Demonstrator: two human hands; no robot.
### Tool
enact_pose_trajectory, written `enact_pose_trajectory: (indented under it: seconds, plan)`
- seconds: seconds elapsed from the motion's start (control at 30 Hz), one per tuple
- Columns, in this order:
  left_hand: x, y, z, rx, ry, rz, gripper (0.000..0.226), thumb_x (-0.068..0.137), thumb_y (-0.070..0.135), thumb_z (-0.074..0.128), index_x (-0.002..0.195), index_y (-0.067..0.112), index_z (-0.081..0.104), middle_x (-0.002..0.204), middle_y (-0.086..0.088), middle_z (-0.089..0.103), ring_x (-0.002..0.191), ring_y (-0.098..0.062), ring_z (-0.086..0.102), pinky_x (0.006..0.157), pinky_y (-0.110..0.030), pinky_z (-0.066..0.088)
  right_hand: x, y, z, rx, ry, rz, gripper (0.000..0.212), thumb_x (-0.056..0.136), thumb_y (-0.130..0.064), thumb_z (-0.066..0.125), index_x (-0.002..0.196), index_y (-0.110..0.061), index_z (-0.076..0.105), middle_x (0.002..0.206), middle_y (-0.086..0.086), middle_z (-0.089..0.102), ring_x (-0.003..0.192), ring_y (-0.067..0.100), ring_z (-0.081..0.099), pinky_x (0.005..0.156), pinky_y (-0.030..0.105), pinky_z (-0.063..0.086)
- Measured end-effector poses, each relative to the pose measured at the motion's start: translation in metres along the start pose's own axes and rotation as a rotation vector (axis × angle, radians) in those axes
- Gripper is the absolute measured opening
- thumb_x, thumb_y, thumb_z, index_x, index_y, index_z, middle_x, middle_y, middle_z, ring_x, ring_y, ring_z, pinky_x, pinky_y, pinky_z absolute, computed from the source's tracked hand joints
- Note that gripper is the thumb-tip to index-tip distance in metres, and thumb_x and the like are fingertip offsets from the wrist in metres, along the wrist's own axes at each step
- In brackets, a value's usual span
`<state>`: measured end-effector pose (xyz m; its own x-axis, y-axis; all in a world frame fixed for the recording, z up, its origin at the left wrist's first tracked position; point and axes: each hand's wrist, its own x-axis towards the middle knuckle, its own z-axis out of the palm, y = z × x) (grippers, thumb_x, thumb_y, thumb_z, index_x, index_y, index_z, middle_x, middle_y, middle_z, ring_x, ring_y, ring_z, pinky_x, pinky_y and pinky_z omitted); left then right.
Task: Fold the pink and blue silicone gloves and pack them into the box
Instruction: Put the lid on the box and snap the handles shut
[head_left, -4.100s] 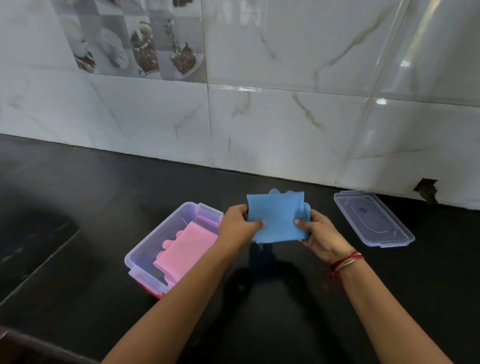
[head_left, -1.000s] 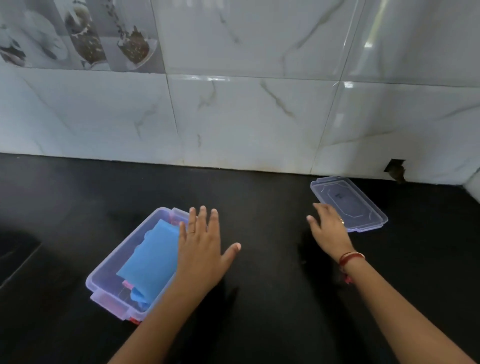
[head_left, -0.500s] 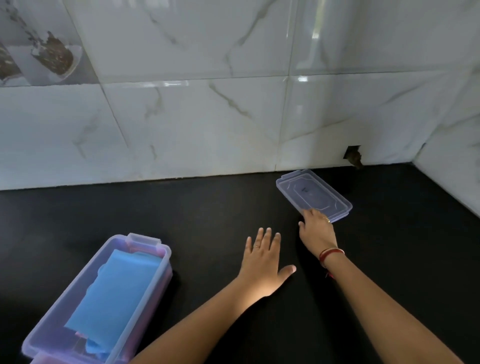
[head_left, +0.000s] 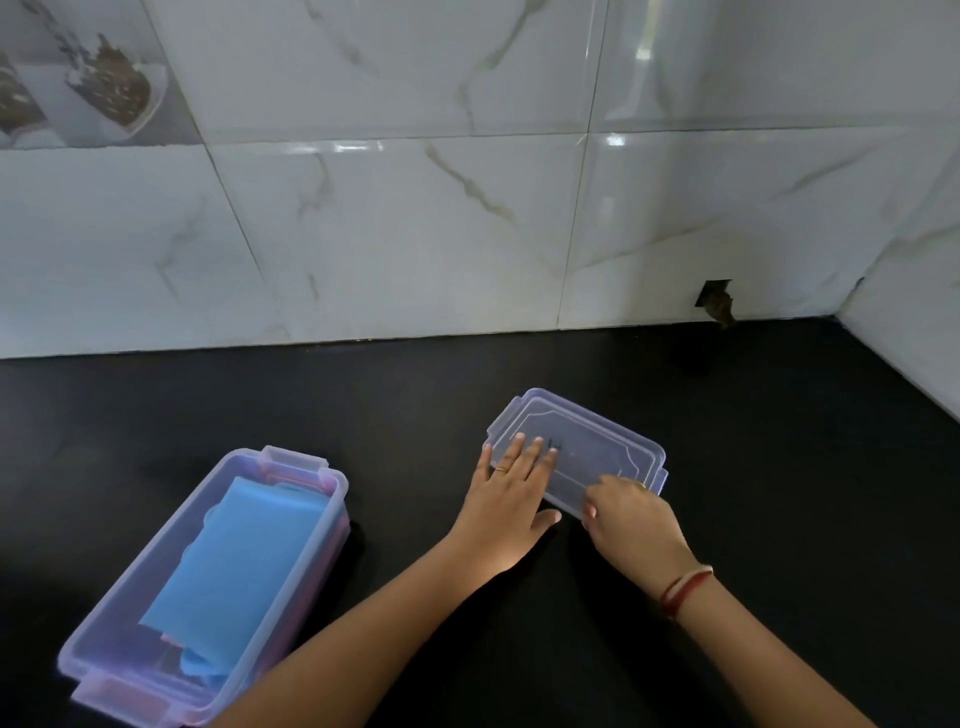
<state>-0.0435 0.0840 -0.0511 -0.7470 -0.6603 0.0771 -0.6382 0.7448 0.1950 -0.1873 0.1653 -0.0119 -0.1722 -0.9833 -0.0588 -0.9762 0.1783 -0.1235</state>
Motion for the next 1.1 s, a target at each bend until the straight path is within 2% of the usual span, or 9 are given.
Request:
enact_pose_trajectory:
  seconds: [0.1, 0.2, 0.33, 0.43, 0.53, 0.7, 0.83, 0.97, 1.1]
  plan:
    - [-0.014, -0.005, -0.003, 0.048, -0.004, 0.077, 0.064, 0.09, 0.042, 0.053, 0.146, 0.024, 0.027, 0.159, -0.001, 0.017, 0.146, -0.021, 0.001, 0.11, -0.047, -0.014, -0.018, -0.008, -0.007, 0.01, -0.004, -0.074, 0.022, 0.095, -0.026, 0.044, 0.102, -0.017, 0.062, 0.107, -0.001, 0.061, 0.098, 0.015, 0.059, 0.086, 0.028, 0.051]
    - [-0.031, -0.005, -0.01, 0.016, 0.059, 0.124, 0.052, 0.088, 0.037, 0.06, 0.136, 0.028, 0.044, 0.148, 0.004, 0.041, 0.142, -0.018, 0.025, 0.11, -0.045, -0.013, -0.031, -0.01, -0.021, 0.087, 0.019, -0.104, 0.018, 0.093, -0.03, 0.047, 0.097, -0.022, 0.063, 0.102, -0.006, 0.061, 0.093, 0.01, 0.059, 0.082, 0.025, 0.051]
    - [-0.047, -0.007, -0.031, -0.013, 0.295, 0.152, 0.019, 0.081, 0.021, 0.068, 0.1, 0.026, 0.066, 0.102, 0.01, 0.072, 0.102, -0.012, 0.065, 0.113, -0.042, 0.019, -0.045, -0.012, -0.046, 0.17, 0.045, -0.158, 0.013, 0.088, -0.033, 0.053, 0.092, -0.026, 0.063, 0.099, -0.01, 0.061, 0.094, 0.008, 0.057, 0.084, 0.025, 0.048]
    - [-0.058, -0.009, -0.052, 0.005, 0.406, 0.166, 0.009, 0.076, 0.022, 0.072, 0.083, 0.023, 0.067, 0.076, 0.009, 0.071, 0.07, -0.011, 0.067, 0.088, -0.032, 0.049, -0.049, -0.009, -0.072, 0.254, 0.061, -0.181, 0.008, 0.084, -0.035, 0.058, 0.086, -0.028, 0.062, 0.092, -0.012, 0.062, 0.091, 0.006, 0.056, 0.083, 0.026, 0.046]
    - [-0.071, -0.006, -0.073, -0.043, 0.503, 0.11, 0.012, 0.081, 0.031, 0.067, 0.075, 0.022, 0.062, 0.064, 0.009, 0.064, 0.053, -0.011, 0.058, 0.055, -0.023, 0.046, -0.047, -0.006, -0.101, 0.404, 0.071, -0.205, 0.012, 0.08, -0.036, 0.064, 0.077, -0.025, 0.063, 0.078, -0.007, 0.064, 0.076, 0.003, 0.059, 0.072, 0.029, 0.05]
    - [-0.094, -0.002, -0.098, -0.235, 0.589, -0.029, 0.027, 0.086, 0.041, 0.061, 0.074, 0.017, 0.062, 0.067, 0.004, 0.067, 0.055, -0.008, 0.059, 0.05, -0.025, 0.053, -0.035, -0.005, -0.115, 0.608, 0.083, -0.316, 0.026, 0.071, -0.044, 0.071, 0.075, -0.023, 0.057, 0.075, 0.001, 0.062, 0.071, 0.011, 0.062, 0.066, 0.032, 0.054]
    - [-0.117, -0.002, -0.117, -0.383, 0.685, -0.153, 0.027, 0.083, 0.046, 0.065, 0.07, 0.024, 0.056, 0.057, 0.018, 0.055, 0.05, 0.001, 0.051, 0.049, -0.007, 0.04, -0.021, -0.008, -0.116, 0.857, 0.046, -0.475, 0.026, 0.068, -0.038, 0.071, 0.089, -0.025, 0.063, 0.091, 0.0, 0.066, 0.08, 0.011, 0.068, 0.068, 0.023, 0.057]
    - [-0.142, -0.02, -0.141, -0.6, 0.756, -0.415, 0.031, 0.078, 0.061, 0.06, 0.084, 0.031, 0.063, 0.065, 0.012, 0.065, 0.062, -0.004, 0.064, 0.053, -0.016, 0.051, 0.01, -0.039, -0.095, 1.213, 0.062, -0.423, 0.02, 0.078, -0.02, 0.064, 0.096, -0.011, 0.064, 0.076, -0.002, 0.068, 0.063, 0.007, 0.063, 0.056, 0.017, 0.052]
    - [-0.163, -0.057, -0.157, -0.685, 0.851, -0.666, 0.023, 0.078, 0.036, 0.074, 0.099, 0.034, 0.065, 0.08, 0.009, 0.067, 0.066, -0.01, 0.065, 0.059, -0.029, 0.058, 0.046, -0.103, -0.06, 1.381, -0.086, -0.307, 0.009, 0.091, -0.012, 0.056, 0.099, -0.009, 0.059, 0.065, -0.004, 0.057, 0.052, 0.005, 0.05, 0.048, 0.018, 0.043]
